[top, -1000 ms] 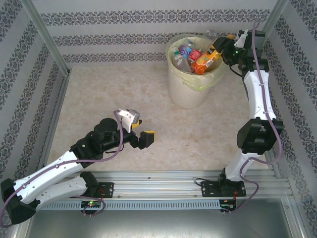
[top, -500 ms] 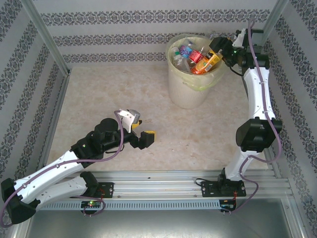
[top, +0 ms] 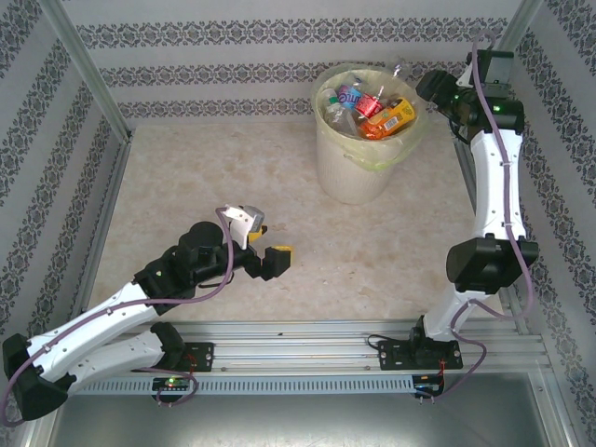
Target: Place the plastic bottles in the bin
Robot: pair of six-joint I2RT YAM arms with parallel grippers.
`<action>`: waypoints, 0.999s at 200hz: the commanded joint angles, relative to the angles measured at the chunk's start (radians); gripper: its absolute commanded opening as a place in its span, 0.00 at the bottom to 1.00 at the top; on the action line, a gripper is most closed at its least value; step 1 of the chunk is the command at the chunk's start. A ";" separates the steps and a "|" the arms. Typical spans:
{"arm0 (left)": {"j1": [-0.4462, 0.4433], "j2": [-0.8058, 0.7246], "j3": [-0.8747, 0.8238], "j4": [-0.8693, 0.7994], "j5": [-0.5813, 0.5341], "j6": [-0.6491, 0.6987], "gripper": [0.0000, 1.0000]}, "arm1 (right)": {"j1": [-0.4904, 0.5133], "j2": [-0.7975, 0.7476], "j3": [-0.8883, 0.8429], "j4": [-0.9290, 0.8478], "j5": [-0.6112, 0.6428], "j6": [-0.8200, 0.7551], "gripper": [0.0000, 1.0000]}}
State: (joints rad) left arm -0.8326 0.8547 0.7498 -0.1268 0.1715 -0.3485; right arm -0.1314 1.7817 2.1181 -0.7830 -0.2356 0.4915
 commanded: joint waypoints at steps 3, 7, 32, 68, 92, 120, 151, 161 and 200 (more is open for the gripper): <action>-0.016 0.013 0.015 -0.013 0.008 -0.009 1.00 | 0.008 0.017 0.045 -0.024 -0.038 -0.044 0.67; -0.016 0.017 0.016 -0.012 0.010 -0.008 1.00 | 0.012 0.022 0.049 -0.026 -0.040 -0.047 0.65; -0.016 0.020 0.022 -0.013 0.014 -0.010 1.00 | 0.041 0.059 0.084 -0.054 -0.052 -0.079 0.59; -0.016 0.014 0.021 -0.021 0.011 -0.011 1.00 | 0.072 0.091 0.076 -0.064 -0.044 -0.099 0.55; -0.016 0.006 0.015 -0.022 0.008 -0.013 1.00 | 0.087 0.098 0.050 -0.056 -0.041 -0.108 0.53; -0.016 0.004 0.008 -0.020 0.009 -0.015 1.00 | 0.107 0.125 0.070 -0.083 -0.060 -0.136 0.50; -0.016 -0.005 0.002 -0.015 0.005 -0.018 1.00 | 0.131 0.161 0.109 -0.134 -0.065 -0.163 0.46; -0.016 -0.008 -0.001 -0.013 0.002 -0.020 1.00 | 0.141 0.168 0.110 -0.145 -0.046 -0.170 0.45; -0.016 -0.015 0.002 -0.022 0.005 -0.026 1.00 | 0.157 0.166 0.081 -0.138 -0.017 -0.164 0.44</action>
State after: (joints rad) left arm -0.8326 0.8593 0.7502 -0.1272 0.1749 -0.3553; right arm 0.0048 1.9339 2.1990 -0.8879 -0.2638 0.3439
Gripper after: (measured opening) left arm 0.999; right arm 0.444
